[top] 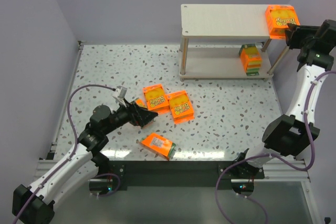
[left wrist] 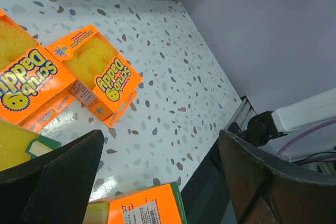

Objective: Place and organize the cleaning sponges onto the shelf

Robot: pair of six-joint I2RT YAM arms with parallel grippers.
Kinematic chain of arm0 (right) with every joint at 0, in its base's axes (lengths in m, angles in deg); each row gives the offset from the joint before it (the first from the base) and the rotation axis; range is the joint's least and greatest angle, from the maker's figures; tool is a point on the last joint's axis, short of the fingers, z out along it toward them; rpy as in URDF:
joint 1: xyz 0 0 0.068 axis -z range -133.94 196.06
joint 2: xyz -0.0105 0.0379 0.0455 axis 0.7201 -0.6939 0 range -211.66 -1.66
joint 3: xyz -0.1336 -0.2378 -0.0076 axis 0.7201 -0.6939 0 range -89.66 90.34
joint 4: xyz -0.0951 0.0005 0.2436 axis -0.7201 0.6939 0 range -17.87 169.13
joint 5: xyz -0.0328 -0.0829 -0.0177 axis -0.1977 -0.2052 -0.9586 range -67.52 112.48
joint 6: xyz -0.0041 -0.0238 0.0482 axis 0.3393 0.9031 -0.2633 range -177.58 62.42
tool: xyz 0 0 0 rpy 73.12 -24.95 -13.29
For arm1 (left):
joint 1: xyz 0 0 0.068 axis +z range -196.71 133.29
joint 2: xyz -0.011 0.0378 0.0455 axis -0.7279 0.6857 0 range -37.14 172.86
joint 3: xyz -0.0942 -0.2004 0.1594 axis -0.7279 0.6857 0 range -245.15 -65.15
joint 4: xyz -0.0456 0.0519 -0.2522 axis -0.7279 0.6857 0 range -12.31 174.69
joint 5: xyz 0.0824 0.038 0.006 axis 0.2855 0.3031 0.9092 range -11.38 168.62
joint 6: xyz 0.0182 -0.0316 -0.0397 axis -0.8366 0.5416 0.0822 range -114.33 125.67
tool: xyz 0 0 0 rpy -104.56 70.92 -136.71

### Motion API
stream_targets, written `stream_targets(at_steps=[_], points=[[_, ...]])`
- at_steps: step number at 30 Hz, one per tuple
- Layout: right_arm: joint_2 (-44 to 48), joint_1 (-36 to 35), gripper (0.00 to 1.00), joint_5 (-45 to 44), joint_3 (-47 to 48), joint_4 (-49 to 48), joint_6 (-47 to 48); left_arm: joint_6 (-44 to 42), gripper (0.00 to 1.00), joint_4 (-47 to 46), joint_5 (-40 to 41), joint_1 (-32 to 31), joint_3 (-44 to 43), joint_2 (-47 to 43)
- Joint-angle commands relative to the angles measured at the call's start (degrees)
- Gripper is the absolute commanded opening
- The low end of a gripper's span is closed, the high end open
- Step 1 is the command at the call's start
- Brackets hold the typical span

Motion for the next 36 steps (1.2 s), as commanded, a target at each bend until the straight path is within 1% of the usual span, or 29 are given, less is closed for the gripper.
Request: stream_targets(at_steps=[1,2,7,11,12,14,16,17,18,19,20,21,22,23,24,25,26,27,28,29,32,33,34,35,36], points=[[-0.2,-0.4,0.35,-0.4,0.5,-1.6,0.1,0.8,0.96,-2.3,-0.3,0.0,0.7,-1.0],[0.6,-0.3,0.38,-1.0,0.4,-2.0,0.1,0.8,0.96,-2.1,-0.3,0.0,0.7,-1.3],[4.6,-0.4,0.43,-1.8,-0.3,-5.8,0.4,0.8,0.97,-1.6,0.1,0.0,0.4,-2.1],[10.6,-0.4,0.47,-2.4,-2.6,-9.0,1.9,0.5,0.97,-0.5,0.7,0.0,-0.8,-2.3],[13.4,-0.4,0.48,-1.5,-3.6,-10.0,2.5,0.1,0.97,0.0,1.2,0.0,-1.3,-2.3],[15.8,-0.8,0.49,3.3,-6.5,-11.4,4.9,-0.3,0.98,0.9,3.2,0.0,-1.7,-2.0],[19.0,-2.7,0.49,8.2,-8.2,-9.7,11.3,-0.4,0.98,3.3,5.5,0.0,-2.3,-1.8],[20.2,-6.4,0.50,9.1,-8.9,-8.2,14.3,-0.2,0.98,4.3,6.7,0.0,-2.4,-1.6],[21.5,-8.8,0.50,9.3,-9.6,-6.5,21.2,-0.1,0.98,6.1,9.0,0.0,-2.6,-1.5],[24.7,-11.7,0.51,9.0,-12.5,-3.1,24.4,0.0,0.98,7.0,10.0,0.0,-2.7,-1.4],[26.5,-14.4,0.52,7.7,-14.8,-1.6,27.1,0.0,0.98,7.0,10.8,0.0,-2.8,-1.3],[28.5,-19.2,0.52,7.2,-17.7,-0.7,29.2,-0.1,0.98,9.7,11.8,0.0,-2.9,-1.3],[30.9,-21.5,0.52,6.9,-25.0,-0.8,31.6,-0.1,0.98,10.2,12.1,0.1,-2.9,-1.2],[34.7,-25.2,0.52,7.0,-28.7,-0.8,32.6,0.0,0.98,10.6,12.6,0.1,-3.0,-1.1],[36.6,-27.0,0.52,7.0,-31.9,-0.6,34.3,0.0,0.98,11.2,13.0,0.0,-3.0,-1.1],[38.1,-28.5,0.52,7.0,-38.0,-0.4,35.2,0.0,0.98,11.2,13.2,0.1,-3.0,-1.1],[40.2,-31.2,0.52,6.9,-40.6,-0.1,36.3,0.1,0.98,11.3,13.3,0.1,-2.8,-0.7],[40.9,-35.7,0.52,5.4,-42.9,0.5,38.0,0.2,0.98,11.3,13.5,0.0,-2.9,-0.4],[41.2,-38.5,0.52,4.4,-46.5,1.0,38.9,0.3,0.98,11.2,13.5,0.1,-2.9,-0.1],[41.2,-44.7,0.52,2.9,-48.0,1.7,39.6,0.2,0.98,11.0,13.4,0.0,-2.9,0.6],[39.9,-53.7,0.52,-2.3,-53.3,2.2,40.1,0.2,0.97,10.6,13.3,0.0,-3.1,2.1],[39.7,-59.1,0.52,-3.3,-54.7,1.7,39.3,0.1,0.97,10.9,13.1,0.0,-3.6,2.4],[39.7,-61.8,0.53,-6.0,-57.0,0.9,39.0,0.1,0.97,11.3,13.2,0.1,-3.9,2.6],[39.9,-66.2,0.53,-7.3,-57.9,0.9,38.5,-0.1,0.96,11.9,13.5,0.0,-4.2,2.6],[40.5,-68.0,0.54,-7.9,-58.9,0.5,37.1,-0.3,0.96,12.8,13.7,0.0,-4.7,2.4]])
